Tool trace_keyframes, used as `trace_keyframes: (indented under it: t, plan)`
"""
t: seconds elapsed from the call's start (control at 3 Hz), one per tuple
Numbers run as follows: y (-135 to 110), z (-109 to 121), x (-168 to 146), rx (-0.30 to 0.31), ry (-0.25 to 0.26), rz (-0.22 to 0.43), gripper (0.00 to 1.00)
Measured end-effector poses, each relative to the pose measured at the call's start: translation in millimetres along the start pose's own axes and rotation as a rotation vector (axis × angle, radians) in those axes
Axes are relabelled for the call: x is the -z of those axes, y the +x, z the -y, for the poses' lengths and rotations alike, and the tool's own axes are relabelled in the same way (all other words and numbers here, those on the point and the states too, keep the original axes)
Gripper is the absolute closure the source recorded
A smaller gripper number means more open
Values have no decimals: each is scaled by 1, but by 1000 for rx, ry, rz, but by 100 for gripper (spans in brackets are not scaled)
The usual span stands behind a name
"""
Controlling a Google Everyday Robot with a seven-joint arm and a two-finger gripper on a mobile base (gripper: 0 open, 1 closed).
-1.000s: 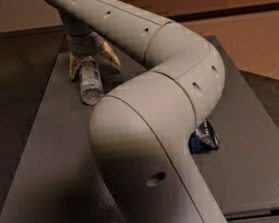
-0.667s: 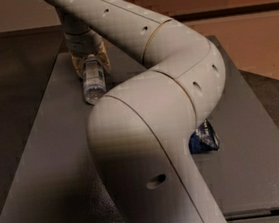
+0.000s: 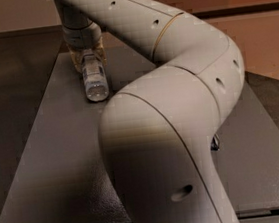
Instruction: Place blue plastic bottle upright
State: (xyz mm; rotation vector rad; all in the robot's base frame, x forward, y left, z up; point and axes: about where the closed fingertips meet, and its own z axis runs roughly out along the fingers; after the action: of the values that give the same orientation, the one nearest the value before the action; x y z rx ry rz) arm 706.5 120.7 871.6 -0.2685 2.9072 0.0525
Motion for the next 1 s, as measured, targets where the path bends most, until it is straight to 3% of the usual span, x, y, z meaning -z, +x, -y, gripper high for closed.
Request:
trace_keyframes:
  t: [0.33,1.0]
  plan:
    - [-3,1,23,78,-38,133,100]
    - [-1,14,61,247,-105,430,100]
